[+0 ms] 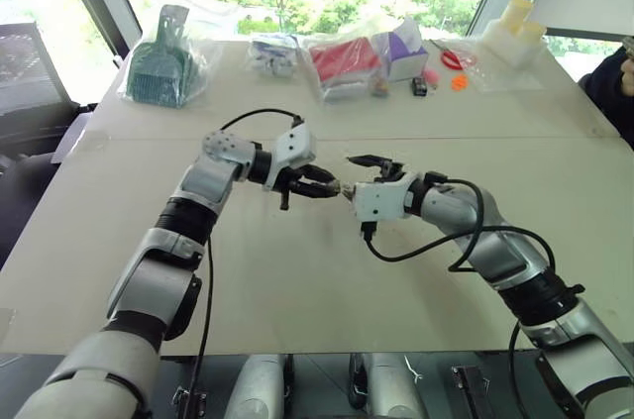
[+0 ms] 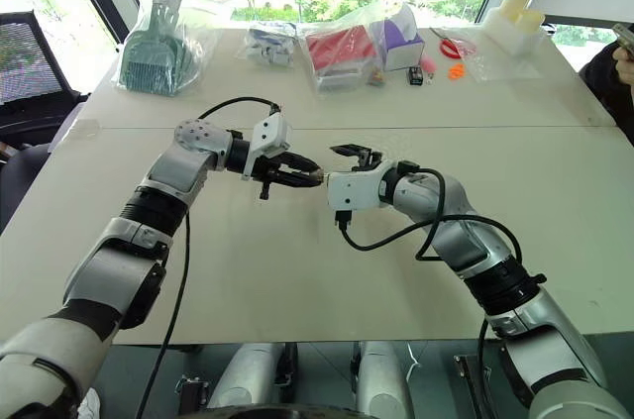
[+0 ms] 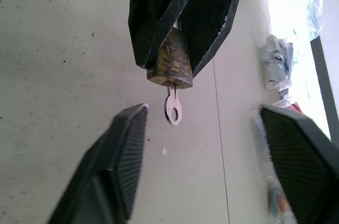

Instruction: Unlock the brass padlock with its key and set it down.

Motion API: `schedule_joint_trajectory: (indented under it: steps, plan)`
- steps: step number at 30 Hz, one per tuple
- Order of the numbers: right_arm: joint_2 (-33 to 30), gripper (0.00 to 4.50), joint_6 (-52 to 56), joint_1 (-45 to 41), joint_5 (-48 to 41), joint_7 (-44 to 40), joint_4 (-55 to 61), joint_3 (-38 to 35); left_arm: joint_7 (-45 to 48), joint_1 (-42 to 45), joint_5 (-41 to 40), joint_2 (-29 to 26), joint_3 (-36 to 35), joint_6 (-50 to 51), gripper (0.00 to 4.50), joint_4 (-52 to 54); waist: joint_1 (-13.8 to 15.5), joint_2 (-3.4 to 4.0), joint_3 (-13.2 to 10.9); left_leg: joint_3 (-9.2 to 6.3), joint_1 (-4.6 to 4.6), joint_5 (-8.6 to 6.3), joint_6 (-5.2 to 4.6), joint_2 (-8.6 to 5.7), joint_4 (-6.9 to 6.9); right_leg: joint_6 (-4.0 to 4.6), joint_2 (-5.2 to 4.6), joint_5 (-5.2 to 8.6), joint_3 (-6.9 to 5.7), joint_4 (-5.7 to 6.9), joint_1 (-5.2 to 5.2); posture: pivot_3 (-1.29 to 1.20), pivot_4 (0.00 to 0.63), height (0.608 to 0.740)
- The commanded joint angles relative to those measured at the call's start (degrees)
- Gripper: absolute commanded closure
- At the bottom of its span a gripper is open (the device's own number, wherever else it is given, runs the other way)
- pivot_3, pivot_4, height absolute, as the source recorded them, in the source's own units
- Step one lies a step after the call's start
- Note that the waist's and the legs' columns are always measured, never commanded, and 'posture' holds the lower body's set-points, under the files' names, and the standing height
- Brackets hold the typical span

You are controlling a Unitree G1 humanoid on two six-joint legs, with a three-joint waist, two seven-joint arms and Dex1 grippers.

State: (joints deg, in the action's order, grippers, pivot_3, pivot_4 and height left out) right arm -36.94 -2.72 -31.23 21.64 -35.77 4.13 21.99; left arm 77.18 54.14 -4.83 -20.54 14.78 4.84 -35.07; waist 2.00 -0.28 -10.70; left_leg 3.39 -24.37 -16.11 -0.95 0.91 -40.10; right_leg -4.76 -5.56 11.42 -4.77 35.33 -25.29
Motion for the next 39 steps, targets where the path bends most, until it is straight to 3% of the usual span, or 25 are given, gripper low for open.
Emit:
schedule_joint_trajectory:
  steps: [1, 4, 5, 11, 20, 24, 28, 31, 37, 38, 39]
  plan:
    - [0.82, 2.83, -1.14, -1.25, 0.16, -0.23, 0.68, -1.54, -0.17, 0.87, -0.71, -0.51, -1.07, 0.01, 3.76, 2.53, -0.01, 0.0, 0.0, 0.0, 0.0, 0.0, 0.0, 0.0, 0.0, 0.0, 0.0, 0.0, 0.0, 0.0, 0.0, 0.0, 0.15, 0.74]
    - [1.21, 4.35, -0.67, -1.13, -0.02, -1.17, 1.47, -1.72, -0.91, 0.55, 0.22, -0.69, -0.64, -1.45, 3.76, 2.5, -0.09, 0.0, 0.0, 0.0, 0.0, 0.0, 0.0, 0.0, 0.0, 0.0, 0.0, 0.0, 0.0, 0.0, 0.0, 0.0, 0.15, 0.74]
    - [1.39, 4.43, -0.39, -1.07, -0.07, -1.51, 1.83, -1.75, -1.14, 0.46, 0.38, -0.72, -0.55, -1.73, 3.76, 2.56, -0.08, 0.0, 0.0, 0.0, 0.0, 0.0, 0.0, 0.0, 0.0, 0.0, 0.0, 0.0, 0.0, 0.0, 0.0, 0.0, 0.15, 0.74]
    - [2.8, 4.43, 2.32, -0.77, -1.17, -4.78, 3.29, -1.46, -3.65, 0.79, 2.12, -0.09, -0.02, -6.31, 3.76, 2.48, 0.01, 0.0, 0.0, 0.0, 0.01, 0.0, 0.0, 0.0, 0.0, 0.0, 0.0, 0.0, 0.0, 0.0, 0.0, 0.0, 0.15, 0.74]
    - [6.47, 4.43, 16.77, -2.53, -10.55, -15.18, 4.96, -3.53, -7.33, 1.78, 7.37, -1.5, 1.25, -26.76, 3.76, -0.89, 0.04, 0.01, 0.0, 0.0, 0.01, 0.0, 0.0, 0.01, 0.0, 0.01, 0.0, -0.01, 0.0, 0.01, 0.0, 0.0, 0.15, 0.74]
    - [2.14, 4.43, -2.57, -3.94, 0.17, -4.02, -0.24, -2.21, -3.73, 3.01, 2.38, -1.01, -1.34, -19.15, 3.76, -2.36, 0.12, 0.02, 0.0, 0.02, 0.01, 0.0, 0.0, 0.0, 0.0, 0.01, 0.0, -0.01, 0.0, 0.0, 0.0, 0.0, 0.15, 0.74]
    - [-0.75, 4.43, -18.31, -2.76, 3.96, 4.1, -3.81, -2.92, 0.25, 3.75, -0.73, -1.48, -2.57, -13.68, 3.76, -2.61, -0.02, 0.01, 0.0, 0.04, 0.0, 0.0, 0.0, -0.01, 0.0, -0.03, 0.0, 0.01, 0.0, 0.0, -0.01, 0.0, 0.15, 0.74]
    - [-1.78, 3.59, -25.07, -2.28, 4.81, 7.71, -6.31, -3.77, 2.05, 4.63, -2.01, -1.58, -3.3, -11.23, 3.76, -3.15, -0.48, 0.01, 0.0, 0.05, 0.02, 0.01, 0.02, 0.0, 0.01, -0.04, 0.0, 0.01, 0.0, 0.0, 0.0, 0.0, 0.15, 0.74]
    - [-2.23, 0.43, -31.44, -4.05, 6.97, 11.19, -9.34, -4.12, 7.11, 5.53, -5.08, -2.17, -4.29, -3.85, 3.76, -1.57, -1.44, 0.01, 0.0, 0.05, 0.02, 0.02, 0.03, 0.0, 0.01, -0.04, 0.0, 0.01, 0.01, 0.01, 0.01, 0.0, 0.15, 0.74]
    - [-2.18, 0.04, -32.21, -4.42, 7.15, 11.27, -9.85, -3.94, 7.57, 5.72, -5.47, -2.22, -4.44, -2.98, 3.76, -1.63, -1.47, 0.01, 0.0, 0.05, 0.02, 0.02, 0.03, 0.0, 0.01, -0.04, 0.0, 0.01, 0.01, 0.01, 0.01, 0.0, 0.15, 0.74]
    - [-2.12, 0.04, -32.82, -4.75, 7.24, 11.31, -10.4, -3.83, 7.83, 5.93, -5.67, -2.22, -4.54, -2.44, 3.76, -1.78, -1.49, 0.01, 0.0, 0.05, 0.03, 0.02, 0.03, 0.01, 0.01, -0.04, 0.0, 0.01, 0.0, 0.01, 0.01, 0.0, 0.15, 0.74]
